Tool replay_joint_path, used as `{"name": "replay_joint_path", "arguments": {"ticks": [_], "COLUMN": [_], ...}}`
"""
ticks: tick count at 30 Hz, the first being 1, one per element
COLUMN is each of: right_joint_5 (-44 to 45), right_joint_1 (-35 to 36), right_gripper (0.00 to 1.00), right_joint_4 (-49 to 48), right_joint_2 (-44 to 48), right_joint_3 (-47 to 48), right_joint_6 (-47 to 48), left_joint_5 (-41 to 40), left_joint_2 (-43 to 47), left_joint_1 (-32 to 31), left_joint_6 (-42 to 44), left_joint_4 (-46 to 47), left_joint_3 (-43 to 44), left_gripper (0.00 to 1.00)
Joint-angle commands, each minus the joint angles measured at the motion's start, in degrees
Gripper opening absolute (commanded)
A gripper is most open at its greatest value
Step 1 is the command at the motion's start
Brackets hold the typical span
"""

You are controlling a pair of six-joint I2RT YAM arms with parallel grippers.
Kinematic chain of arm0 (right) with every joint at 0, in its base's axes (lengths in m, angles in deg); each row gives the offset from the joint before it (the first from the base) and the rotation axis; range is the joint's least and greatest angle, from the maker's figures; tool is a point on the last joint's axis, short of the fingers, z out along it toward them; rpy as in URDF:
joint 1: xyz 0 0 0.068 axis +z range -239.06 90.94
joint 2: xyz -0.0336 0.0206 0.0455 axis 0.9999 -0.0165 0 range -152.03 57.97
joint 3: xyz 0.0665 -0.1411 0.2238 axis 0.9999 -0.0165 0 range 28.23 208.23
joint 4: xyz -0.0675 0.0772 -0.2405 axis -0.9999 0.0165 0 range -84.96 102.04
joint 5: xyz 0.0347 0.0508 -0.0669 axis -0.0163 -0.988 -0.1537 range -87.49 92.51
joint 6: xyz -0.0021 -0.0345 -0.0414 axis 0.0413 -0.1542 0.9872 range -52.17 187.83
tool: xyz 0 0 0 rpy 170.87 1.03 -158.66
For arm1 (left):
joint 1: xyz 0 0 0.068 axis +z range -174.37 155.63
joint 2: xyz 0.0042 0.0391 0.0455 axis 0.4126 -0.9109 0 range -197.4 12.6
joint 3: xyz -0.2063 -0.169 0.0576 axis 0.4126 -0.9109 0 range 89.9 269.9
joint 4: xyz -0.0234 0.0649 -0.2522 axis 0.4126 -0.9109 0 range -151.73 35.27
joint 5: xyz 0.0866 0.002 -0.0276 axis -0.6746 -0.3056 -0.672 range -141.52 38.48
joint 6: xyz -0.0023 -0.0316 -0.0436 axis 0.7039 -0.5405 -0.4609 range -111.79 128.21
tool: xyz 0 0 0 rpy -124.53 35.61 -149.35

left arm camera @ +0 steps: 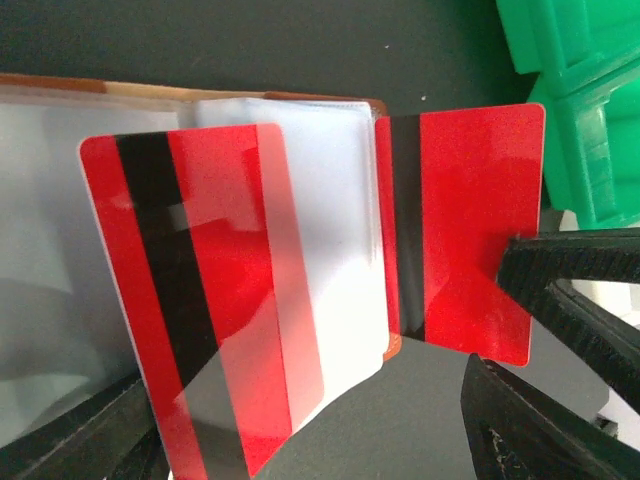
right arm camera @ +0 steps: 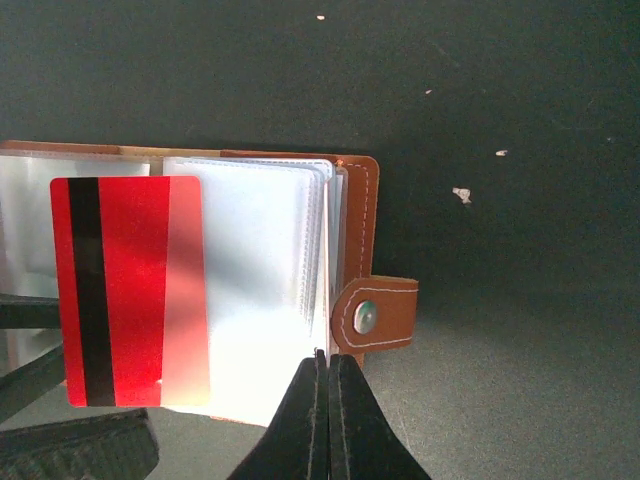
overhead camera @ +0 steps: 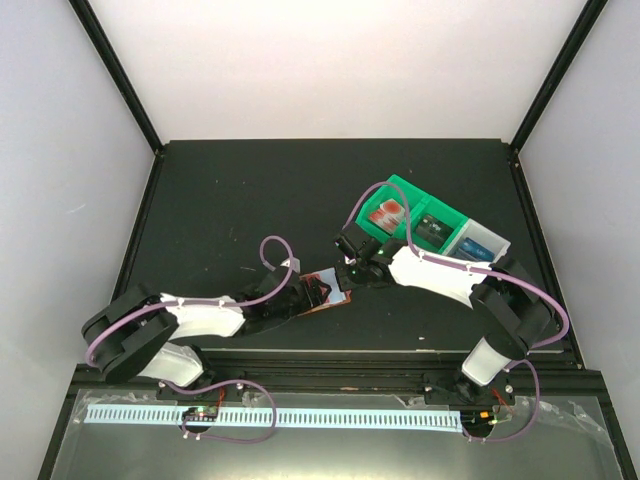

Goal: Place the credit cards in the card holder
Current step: Insert the credit card into the card holder.

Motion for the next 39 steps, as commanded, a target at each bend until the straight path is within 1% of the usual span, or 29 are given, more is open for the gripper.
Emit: {"name": "replay_joint_path", "arguments": {"ticks": [1,4,8,11,19,24,30,35,39], "right_joint_5": [-0.37,-0.47,-0.45,-0.37,-0.65,-0.87,-0.80,-0.80,-0.80], "right_joint_1": [-0.15,-0.21,-0.22,-0.18,-0.16,-0.16,-0.16,-0.16,-0.16], "right_gripper": [0.01,0.01,0.01,0.01,0.01,0.01,0.01,0.01,0.01], "right_joint_4": [-0.01,-0.15,-0.03,-0.18,-0.71,-0.97,-1.16,-1.41,-1.67], "right_joint_2": [0.18,0.32,0.54,0.67,0.50,0.45,0.78,1.12,1.51], "right_joint_3": [-0.65,-0.65,-0.74,-0.92,-1.43,-1.80,-1.96,-2.06,-2.29], "right_joint_6": [0.09,0.14,0.11,0.11,-0.02,-0.11,-0.11,-0.19,-0.20], "left_joint_5": [-0.33,0.10,-2.38,-3.45,-0.58,-0.20,1.91,3.61,4.13], "left_joint_2": [2.34,3.16,4.55,5.08,0.99,-0.21,-1.33,-3.59,-5.14], "left_joint_1": [-0.25,-0.26,-0.25,-0.25,-0.16,-0.16,-0.19,-0.18,-0.16], "left_joint_6": [3.57,3.96,4.86,5.49,7.64,9.05,10.82,10.89,11.01], "left_joint_4": [-10.84,-12.75,-17.35,-18.00,-14.70,-14.06,-8.75,-5.32,-3.17], "left_joint_3": [2.32,2.87,4.19,4.48,6.57,7.89,8.04,8.04,8.25], "left_gripper": [0.79,0.80,0.81,0.81,0.78,0.77,0.73,0.69,0.62]}}
